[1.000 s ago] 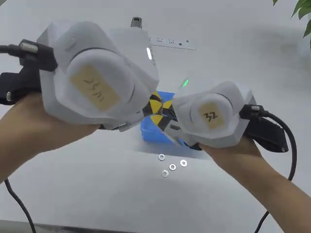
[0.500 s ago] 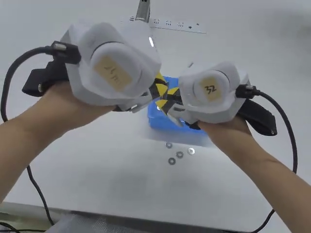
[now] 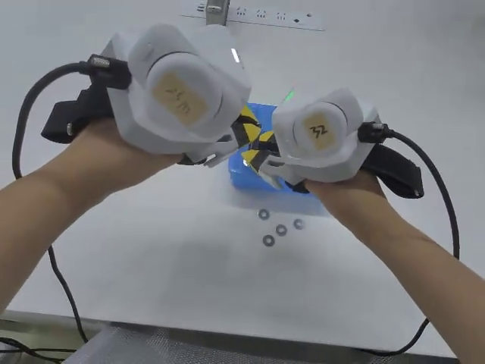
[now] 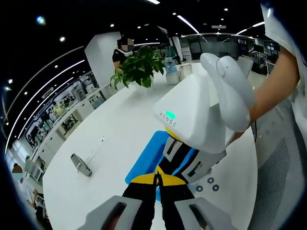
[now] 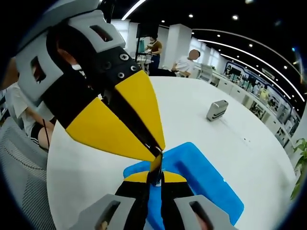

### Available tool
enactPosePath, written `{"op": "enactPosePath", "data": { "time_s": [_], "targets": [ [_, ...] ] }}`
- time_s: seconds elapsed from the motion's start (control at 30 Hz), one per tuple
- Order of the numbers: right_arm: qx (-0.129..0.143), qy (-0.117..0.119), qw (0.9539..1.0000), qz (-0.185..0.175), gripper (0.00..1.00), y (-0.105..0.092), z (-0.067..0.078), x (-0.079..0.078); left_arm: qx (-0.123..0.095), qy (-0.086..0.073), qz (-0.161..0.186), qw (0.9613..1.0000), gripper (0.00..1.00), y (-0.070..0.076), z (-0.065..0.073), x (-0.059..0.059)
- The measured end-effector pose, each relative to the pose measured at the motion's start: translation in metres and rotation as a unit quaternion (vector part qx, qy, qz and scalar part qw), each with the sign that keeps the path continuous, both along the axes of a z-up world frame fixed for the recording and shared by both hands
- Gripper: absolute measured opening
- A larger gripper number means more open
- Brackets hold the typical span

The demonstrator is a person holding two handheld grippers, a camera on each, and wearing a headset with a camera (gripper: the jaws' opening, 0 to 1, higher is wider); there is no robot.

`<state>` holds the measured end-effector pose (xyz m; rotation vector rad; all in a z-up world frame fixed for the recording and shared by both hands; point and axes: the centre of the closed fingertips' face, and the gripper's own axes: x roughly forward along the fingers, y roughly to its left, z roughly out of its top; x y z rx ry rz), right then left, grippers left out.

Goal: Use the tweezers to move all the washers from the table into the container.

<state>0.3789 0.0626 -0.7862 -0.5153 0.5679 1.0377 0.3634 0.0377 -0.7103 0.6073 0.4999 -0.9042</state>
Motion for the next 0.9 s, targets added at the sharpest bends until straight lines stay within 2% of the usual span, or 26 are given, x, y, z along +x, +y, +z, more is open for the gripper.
{"op": "enactPosePath", "data": {
  "time_s": [0.1,0.23,0.37,0.57,0.63,0.9],
  "targets": [
    [0.000,-0.005,1.0000,0.000,0.04,0.001,0.001,0.003,-0.007,0.007,0.001,1.0000,0.00,0.000,0.000,0.000],
    [-0.001,-0.005,0.9999,0.009,0.05,0.002,0.003,-0.001,-0.010,0.020,0.000,0.9998,0.00,-0.001,0.002,-0.004],
    [0.004,-0.009,0.9999,0.010,0.06,0.002,0.009,-0.005,-0.009,0.018,-0.003,0.9998,0.00,-0.001,0.008,-0.010],
    [0.022,-0.033,0.9992,0.004,0.06,-0.003,0.034,-0.014,-0.032,0.007,0.004,0.9995,0.00,0.000,0.032,-0.021],
    [0.029,-0.038,0.9988,0.003,0.06,-0.004,0.042,-0.019,-0.041,0.009,0.007,0.9991,0.00,-0.001,0.040,-0.026],
    [0.051,-0.057,0.9971,0.004,0.06,-0.011,0.068,-0.042,-0.055,-0.001,0.005,0.9985,0.00,-0.006,0.062,-0.047]
  ]
}}
